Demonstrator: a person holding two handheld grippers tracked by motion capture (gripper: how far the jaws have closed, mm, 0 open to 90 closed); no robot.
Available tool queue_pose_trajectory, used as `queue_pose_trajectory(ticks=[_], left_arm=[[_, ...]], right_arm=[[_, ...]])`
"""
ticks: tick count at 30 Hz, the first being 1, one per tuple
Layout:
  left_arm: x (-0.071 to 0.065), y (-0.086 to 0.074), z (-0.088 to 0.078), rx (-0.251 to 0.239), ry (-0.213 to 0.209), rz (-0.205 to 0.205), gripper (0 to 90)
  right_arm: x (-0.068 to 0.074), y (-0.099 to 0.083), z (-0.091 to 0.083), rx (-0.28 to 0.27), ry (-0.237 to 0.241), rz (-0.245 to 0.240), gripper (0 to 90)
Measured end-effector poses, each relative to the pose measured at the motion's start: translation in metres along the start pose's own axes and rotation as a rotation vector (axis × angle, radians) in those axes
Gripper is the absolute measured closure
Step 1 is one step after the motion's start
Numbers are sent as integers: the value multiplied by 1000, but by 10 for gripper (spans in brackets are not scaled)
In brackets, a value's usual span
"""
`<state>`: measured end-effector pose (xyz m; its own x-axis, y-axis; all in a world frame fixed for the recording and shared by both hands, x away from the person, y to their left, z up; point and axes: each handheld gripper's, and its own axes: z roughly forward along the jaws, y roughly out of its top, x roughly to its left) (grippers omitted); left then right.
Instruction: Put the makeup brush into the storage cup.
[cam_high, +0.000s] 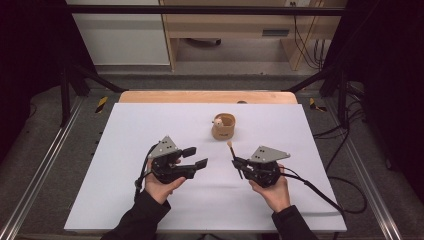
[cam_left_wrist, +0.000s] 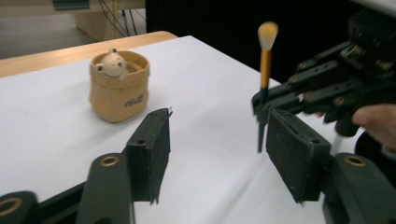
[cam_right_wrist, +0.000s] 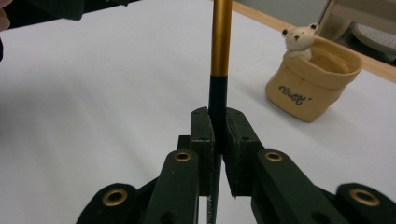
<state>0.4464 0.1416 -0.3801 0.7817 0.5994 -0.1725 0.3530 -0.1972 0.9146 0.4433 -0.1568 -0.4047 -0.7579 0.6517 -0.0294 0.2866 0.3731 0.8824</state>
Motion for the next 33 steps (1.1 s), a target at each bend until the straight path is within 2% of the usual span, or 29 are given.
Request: queue_pose_trajectory(ticks=[5,12,19,25,28,33], left_arm=[[5,-3,-16,-22,25,12,312],[15,-14,-34,-31,78,2,239],[24,-26,-54,-42,132,-3,197],[33,-39,-69,-28,180,-6,166],[38,-46,-74,-31,190,-23,139],[44,-52,-81,-15,216,-19,105]], right_arm=[[-9,8,-9,-36,-22,18,832],[-20,15,-20,-83,-46,48,832],[-24,18,-20,-102,-51,71,831],[-28,26,-21,-127,-61,84,831],[-29,28,-21,-142,-64,95,831],[-32,32,-19,-155,-71,104,831]])
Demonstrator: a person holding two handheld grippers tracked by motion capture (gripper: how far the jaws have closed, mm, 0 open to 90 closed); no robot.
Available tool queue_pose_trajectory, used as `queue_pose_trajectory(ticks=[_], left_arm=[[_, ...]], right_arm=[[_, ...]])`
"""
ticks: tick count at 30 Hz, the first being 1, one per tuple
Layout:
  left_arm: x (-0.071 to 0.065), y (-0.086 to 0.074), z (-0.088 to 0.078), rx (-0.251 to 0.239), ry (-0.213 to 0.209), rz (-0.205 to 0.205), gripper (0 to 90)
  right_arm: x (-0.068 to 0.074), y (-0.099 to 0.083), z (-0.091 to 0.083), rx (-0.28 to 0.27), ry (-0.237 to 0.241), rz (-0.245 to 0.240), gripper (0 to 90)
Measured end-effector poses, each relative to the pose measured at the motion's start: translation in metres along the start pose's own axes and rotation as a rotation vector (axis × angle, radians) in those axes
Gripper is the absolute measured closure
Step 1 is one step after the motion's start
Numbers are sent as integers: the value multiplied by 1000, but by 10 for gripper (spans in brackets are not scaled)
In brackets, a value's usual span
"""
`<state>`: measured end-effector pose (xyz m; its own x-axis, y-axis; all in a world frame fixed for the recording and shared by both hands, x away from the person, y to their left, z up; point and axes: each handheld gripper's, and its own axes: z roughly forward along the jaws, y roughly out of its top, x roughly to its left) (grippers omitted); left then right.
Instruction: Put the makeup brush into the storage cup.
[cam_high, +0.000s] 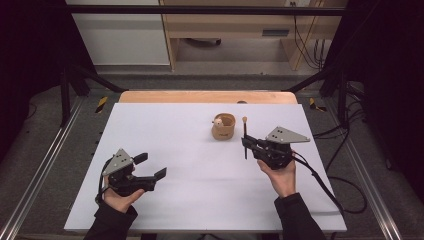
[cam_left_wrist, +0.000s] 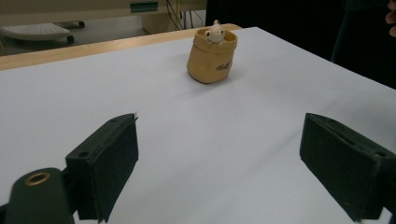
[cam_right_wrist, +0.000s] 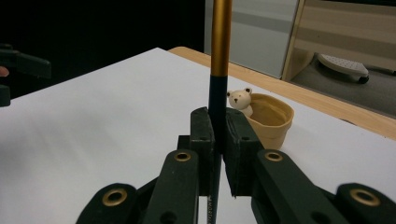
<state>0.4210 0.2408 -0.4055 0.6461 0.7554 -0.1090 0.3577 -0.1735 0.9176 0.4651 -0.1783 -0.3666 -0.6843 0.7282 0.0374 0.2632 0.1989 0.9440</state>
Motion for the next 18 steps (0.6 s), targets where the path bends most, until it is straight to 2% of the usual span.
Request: queue_pose_trajectory(ticks=[8,12,15,18], left_arm=[[8,-10,-5,34,42,14,67],[15,-14,-9,42,73,16,64],[20,-18,-10,41,84,4,63],[26,-22,-10,48,94,12,62]], right_arm=[[-4,4,8,-25,-11,19,830],[-7,6,14,-26,-19,29,830],[-10,7,19,-26,-32,44,830],[-13,9,23,-28,-43,53,830]])
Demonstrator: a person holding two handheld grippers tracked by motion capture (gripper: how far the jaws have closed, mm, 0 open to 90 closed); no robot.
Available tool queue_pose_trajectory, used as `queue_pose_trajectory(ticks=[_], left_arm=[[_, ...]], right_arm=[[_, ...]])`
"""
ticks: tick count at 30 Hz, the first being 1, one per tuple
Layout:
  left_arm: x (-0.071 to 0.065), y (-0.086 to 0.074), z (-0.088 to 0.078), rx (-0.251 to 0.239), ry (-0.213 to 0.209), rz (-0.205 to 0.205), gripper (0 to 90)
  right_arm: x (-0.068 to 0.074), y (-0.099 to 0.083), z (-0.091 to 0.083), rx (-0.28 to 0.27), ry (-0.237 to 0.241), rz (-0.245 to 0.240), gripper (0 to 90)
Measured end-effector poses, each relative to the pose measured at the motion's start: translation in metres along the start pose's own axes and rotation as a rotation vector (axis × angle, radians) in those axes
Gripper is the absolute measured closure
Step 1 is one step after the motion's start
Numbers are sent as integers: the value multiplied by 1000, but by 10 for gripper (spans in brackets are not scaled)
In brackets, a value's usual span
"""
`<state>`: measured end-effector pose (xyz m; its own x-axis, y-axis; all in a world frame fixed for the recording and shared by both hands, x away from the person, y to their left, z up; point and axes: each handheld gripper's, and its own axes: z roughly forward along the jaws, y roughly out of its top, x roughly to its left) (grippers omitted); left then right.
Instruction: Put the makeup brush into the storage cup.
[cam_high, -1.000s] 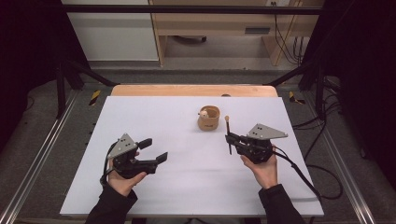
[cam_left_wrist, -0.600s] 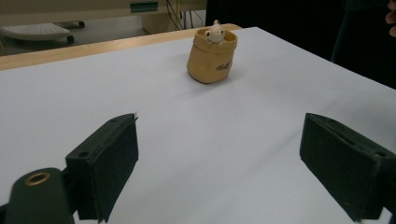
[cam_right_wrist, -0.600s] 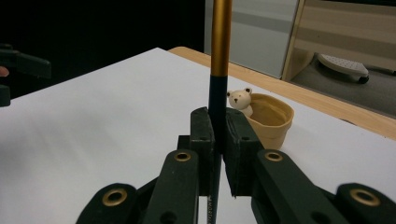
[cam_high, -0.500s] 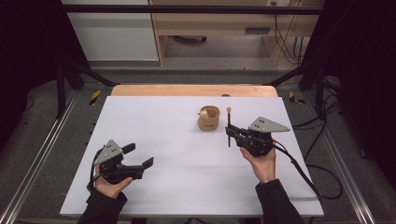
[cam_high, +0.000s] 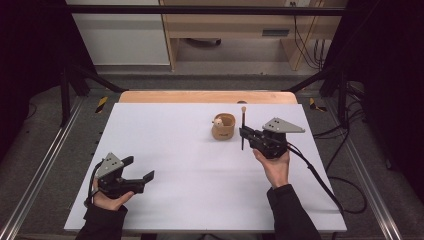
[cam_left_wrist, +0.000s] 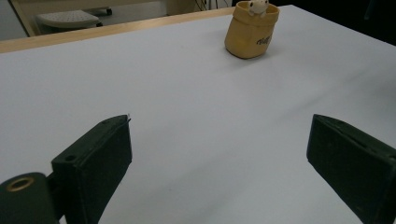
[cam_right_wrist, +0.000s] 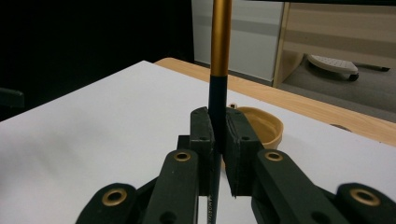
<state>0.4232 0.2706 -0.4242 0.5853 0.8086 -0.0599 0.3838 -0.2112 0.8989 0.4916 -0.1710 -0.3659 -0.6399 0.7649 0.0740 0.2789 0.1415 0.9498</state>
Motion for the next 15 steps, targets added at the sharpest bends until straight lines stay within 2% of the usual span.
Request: queue_pose_trajectory(ticks=[8,15], left_arm=[[8,-4,0,9,17,13,61],[9,-5,0,7,28,13,57]], right_arm=[[-4,9,10,-13,-17,18,830],[-7,15,19,-26,-23,32,829]])
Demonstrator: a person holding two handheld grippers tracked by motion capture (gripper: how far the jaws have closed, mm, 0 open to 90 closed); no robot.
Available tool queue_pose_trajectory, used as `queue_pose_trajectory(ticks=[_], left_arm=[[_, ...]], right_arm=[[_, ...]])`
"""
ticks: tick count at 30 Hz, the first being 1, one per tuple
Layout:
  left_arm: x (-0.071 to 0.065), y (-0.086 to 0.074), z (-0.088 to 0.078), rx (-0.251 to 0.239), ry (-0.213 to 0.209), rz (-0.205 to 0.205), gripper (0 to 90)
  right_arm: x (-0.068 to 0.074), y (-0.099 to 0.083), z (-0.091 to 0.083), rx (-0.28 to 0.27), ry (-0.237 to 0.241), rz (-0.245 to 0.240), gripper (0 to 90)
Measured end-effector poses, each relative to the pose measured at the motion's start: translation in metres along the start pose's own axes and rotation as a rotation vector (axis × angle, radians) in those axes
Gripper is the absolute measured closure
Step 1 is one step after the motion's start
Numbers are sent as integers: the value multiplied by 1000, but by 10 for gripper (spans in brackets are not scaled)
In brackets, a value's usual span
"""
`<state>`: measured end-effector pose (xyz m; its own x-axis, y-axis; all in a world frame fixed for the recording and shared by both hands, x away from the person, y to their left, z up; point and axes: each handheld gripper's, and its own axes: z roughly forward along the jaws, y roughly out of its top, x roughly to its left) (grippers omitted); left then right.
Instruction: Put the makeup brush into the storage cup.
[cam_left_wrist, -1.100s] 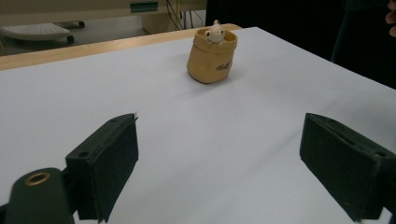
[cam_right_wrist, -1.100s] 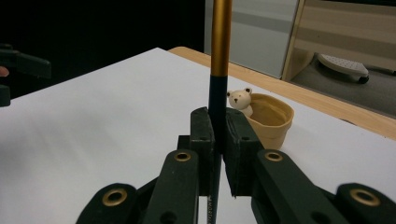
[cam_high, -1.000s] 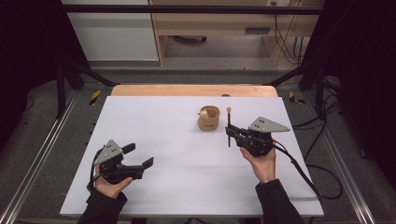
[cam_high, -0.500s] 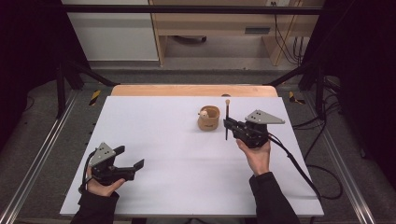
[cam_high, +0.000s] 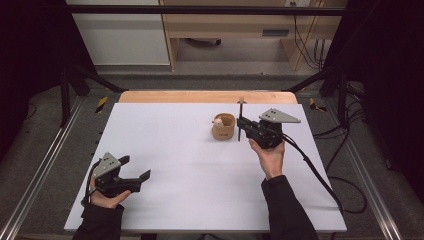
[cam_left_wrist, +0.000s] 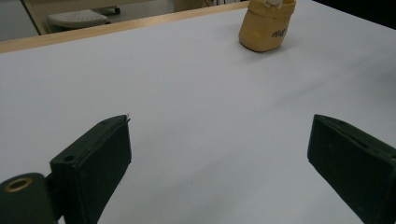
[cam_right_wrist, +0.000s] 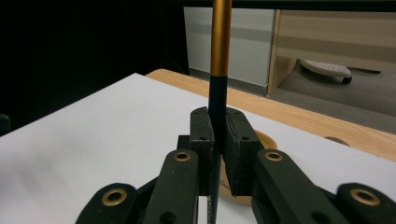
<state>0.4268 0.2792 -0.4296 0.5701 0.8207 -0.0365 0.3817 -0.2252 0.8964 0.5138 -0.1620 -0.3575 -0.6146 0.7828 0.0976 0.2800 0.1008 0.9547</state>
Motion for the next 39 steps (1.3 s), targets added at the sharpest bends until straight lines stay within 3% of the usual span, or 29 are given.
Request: queue_pose_trajectory(ticks=[17,39], left_arm=[[0,-3,3,0,-16,17,56],[3,-3,5,4,-23,5,56]], right_arm=[[-9,17,29,-15,-40,22,829],[-32,18,68,-25,-99,77,829]])
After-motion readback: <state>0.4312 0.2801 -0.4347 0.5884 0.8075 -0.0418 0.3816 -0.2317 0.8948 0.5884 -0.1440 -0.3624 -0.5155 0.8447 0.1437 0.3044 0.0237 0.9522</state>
